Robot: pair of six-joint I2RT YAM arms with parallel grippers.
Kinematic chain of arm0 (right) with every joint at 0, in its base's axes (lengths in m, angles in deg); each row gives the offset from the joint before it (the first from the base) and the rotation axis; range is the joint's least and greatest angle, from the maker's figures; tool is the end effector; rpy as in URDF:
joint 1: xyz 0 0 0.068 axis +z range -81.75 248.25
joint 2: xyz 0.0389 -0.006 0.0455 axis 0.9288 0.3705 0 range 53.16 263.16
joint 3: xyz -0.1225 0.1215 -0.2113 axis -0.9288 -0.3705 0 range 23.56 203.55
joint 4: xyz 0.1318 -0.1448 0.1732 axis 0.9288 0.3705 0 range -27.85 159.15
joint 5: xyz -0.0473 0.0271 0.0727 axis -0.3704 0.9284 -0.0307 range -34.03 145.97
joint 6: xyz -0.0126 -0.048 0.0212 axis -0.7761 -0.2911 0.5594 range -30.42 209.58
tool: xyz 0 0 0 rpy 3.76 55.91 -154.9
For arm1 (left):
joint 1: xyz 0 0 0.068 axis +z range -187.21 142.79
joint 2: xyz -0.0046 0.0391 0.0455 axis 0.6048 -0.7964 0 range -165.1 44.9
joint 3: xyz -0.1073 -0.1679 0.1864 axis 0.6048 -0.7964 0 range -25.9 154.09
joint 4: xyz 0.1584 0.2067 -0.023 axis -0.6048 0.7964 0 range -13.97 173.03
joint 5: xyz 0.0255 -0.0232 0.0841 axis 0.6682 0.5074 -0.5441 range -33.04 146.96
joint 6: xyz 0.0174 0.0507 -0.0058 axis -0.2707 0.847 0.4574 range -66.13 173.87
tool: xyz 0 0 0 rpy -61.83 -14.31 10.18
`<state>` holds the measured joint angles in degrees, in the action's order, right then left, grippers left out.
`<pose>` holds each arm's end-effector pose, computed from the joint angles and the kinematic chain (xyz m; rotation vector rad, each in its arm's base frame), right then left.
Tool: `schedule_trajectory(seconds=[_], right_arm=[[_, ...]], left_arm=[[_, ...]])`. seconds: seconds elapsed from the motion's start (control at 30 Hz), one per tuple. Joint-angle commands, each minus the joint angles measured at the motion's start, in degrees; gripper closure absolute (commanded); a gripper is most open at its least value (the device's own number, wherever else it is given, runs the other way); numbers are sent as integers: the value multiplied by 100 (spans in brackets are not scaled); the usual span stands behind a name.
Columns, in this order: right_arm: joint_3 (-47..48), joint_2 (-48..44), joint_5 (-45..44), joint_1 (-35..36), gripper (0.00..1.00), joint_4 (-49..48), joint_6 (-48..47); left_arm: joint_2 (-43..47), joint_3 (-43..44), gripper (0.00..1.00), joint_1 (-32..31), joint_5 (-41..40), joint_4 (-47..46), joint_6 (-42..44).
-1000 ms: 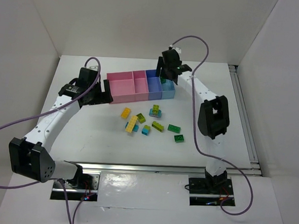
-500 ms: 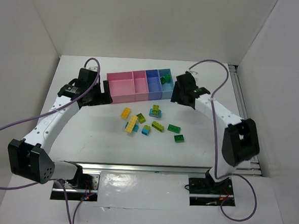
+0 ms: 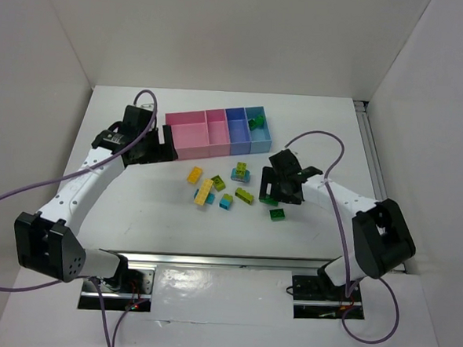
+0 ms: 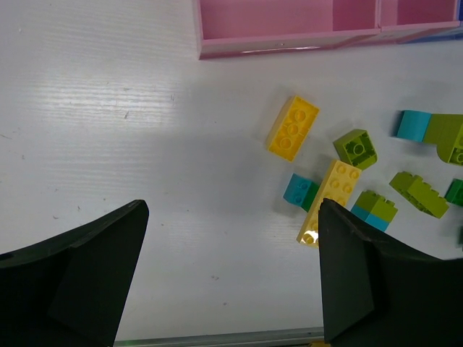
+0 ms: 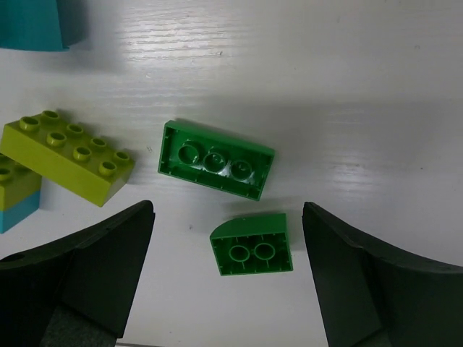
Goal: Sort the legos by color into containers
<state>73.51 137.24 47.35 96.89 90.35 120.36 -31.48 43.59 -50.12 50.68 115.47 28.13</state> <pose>0.2481 0.1295 0.1916 0.0986 2.6440 0.1499 0.2775 -0.0595 0.3212 -0.3181 2.3603 -0.1924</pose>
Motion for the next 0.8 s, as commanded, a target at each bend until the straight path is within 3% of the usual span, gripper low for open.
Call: schedule_trajectory(seconds=[0.0,0.23,0.63,0.77], right_arm=[[286,144,-262,194,10,62,-422],[567,610,-420,247,10,413,-1302],[946,1365,-492,247,10,-218,-1470],[1156,1673,-544,247,21,-360,-1470]], left_arm=[[-35,38,3,-63,127,-94,-63],[-35,-24,3,-63,67,-94,-63],[-35,29,3,-63,14,-94,113],[-35,81,3,-63,13,-94,113]])
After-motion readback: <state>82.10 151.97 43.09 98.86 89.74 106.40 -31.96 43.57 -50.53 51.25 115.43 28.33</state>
